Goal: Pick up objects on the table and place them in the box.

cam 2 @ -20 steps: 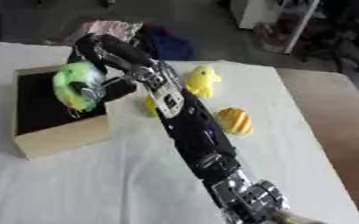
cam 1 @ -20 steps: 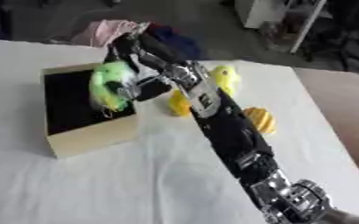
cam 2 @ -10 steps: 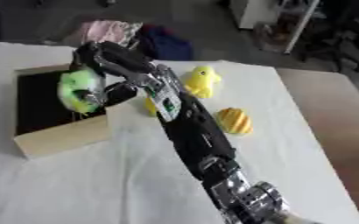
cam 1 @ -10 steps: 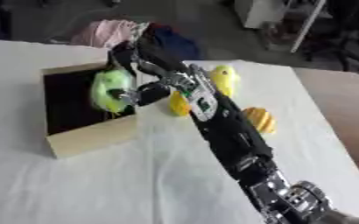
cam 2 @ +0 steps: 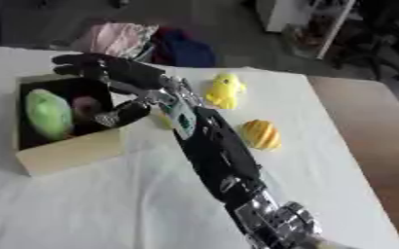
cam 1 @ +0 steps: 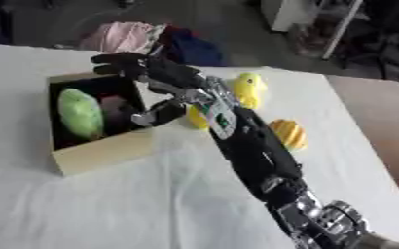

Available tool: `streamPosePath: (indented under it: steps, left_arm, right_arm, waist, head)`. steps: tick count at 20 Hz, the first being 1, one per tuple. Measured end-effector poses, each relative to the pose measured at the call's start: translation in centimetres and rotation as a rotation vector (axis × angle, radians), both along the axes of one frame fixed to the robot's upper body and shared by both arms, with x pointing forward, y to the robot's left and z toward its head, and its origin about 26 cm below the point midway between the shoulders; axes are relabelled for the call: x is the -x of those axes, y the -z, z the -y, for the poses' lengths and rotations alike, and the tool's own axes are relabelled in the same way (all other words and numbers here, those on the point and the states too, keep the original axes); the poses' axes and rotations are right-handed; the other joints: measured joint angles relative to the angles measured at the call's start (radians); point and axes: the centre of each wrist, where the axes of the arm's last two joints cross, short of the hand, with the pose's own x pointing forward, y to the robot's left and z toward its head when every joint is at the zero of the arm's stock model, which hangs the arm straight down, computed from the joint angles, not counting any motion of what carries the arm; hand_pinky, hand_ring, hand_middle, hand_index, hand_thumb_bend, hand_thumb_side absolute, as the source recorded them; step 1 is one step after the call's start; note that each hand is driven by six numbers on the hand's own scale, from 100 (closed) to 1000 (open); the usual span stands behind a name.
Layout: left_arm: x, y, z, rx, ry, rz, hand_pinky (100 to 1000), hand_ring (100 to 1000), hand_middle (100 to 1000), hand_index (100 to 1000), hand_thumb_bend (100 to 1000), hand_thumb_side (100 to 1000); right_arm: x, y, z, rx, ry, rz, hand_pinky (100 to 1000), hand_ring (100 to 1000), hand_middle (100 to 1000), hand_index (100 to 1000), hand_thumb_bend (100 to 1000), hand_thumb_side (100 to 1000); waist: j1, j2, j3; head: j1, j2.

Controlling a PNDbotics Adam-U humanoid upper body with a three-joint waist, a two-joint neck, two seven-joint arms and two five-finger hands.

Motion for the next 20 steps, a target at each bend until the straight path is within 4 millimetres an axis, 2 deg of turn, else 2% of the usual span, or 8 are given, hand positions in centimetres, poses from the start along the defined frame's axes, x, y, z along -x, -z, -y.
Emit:
streamPosePath:
  steps: [4, 10, 20]
  left_arm:
    - [0.0, 0.1, 0.0, -0.001, -0.001, -0.005, 757, 728, 639, 724, 100, 627]
    - [0.2, 0.5, -0.2, -0.005, -0.014, -0.021, 759, 731, 639, 725, 100, 627]
    - [0.3, 0.9, -0.7, -0.023, -0.042, -0.029, 760, 733, 640, 726, 100, 631]
  right_arm:
    - [0.0, -0.2, 0.7, 0.011, 0.011, 0.000, 984, 986, 1000, 1000, 100, 181]
    - [0.4, -1.2, 3.3, 0.068, 0.077, -0.025, 989, 1000, 1000, 1000, 100, 206]
    - [0.5, -1.9, 8.4, 0.238, 0.352, -0.100, 992, 1000, 1000, 1000, 100, 312]
  waist:
    - [0.000, 0.000, -0.012]
    - [0.000, 0.000, -0.039]
    - [0.000, -0.001, -0.068]
  head:
    - [0.001, 0.000]
    - [0.015, 0.000]
    - [0.033, 0.000]
